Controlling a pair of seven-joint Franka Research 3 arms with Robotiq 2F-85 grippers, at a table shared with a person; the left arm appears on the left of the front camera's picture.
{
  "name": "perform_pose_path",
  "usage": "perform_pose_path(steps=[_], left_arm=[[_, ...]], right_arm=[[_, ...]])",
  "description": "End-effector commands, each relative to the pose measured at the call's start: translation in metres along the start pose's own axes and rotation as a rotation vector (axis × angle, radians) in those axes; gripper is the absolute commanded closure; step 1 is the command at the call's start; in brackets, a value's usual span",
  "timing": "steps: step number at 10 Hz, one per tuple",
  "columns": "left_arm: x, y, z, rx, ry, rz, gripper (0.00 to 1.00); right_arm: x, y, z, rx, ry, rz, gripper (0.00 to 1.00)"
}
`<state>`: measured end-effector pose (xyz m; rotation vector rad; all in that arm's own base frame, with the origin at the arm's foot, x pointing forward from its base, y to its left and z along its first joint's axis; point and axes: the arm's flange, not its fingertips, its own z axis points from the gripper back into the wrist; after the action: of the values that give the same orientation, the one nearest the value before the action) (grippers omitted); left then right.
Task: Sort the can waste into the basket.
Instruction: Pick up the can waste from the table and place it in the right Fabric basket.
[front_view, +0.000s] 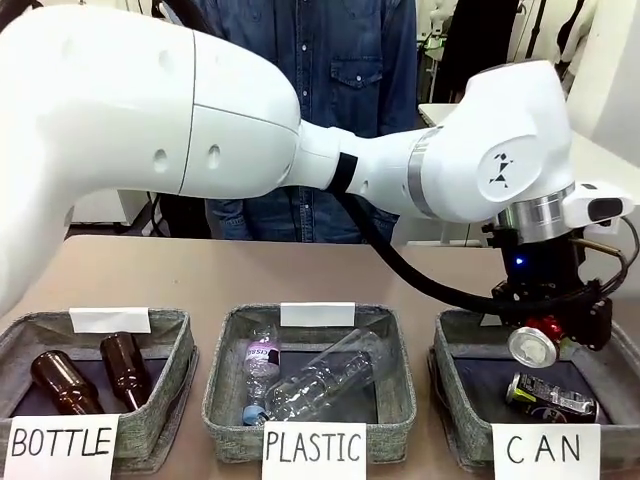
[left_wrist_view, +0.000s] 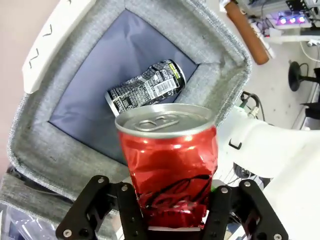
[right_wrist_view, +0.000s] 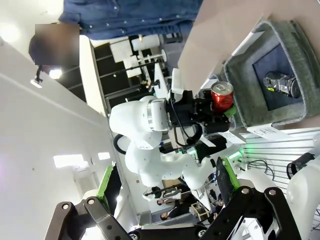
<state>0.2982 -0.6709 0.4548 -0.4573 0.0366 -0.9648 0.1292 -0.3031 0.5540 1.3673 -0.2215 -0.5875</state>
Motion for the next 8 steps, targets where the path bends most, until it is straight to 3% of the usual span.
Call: perform_pose_path(steps=[1,2,4,5,6,8], left_arm=[[-0.0023,0.0002,0.0065,0.014,-0.009,0.036,0.22],[-0.0027,0.0002,0.0067,0.019,-0.015,0.036,0.00],[-0.0017,0.0003,0.0073,0.026,-0.023,0.039,0.00],[-0.0012,0.0003,0.0076,0.027,-0.022,0.039,0.09],[-0.0008,0.0003,0.0077,0.028,-0.022,0.039,0.00],[-0.0003,0.0002,0.0084,0.029,-0.027,0.039,0.00]], right_arm=[[-0.0067,0.0001,0.0030,0.005,-0.009,-0.008,0.00],[-0.0067,0.0001,0.0030,0.005,-0.009,-0.008,0.00],[-0.0067,0.0001,0.0030,0.005,-0.009,-0.008,0.00],[-0.0067,0.0001,0.0030,0.005,-0.009,-0.008,0.00],[-0.0067,0.0001,0.0030,0.005,-0.009,-0.008,0.00],[-0.0067,0.0001,0.0030,0.005,-0.009,-0.008,0.00]])
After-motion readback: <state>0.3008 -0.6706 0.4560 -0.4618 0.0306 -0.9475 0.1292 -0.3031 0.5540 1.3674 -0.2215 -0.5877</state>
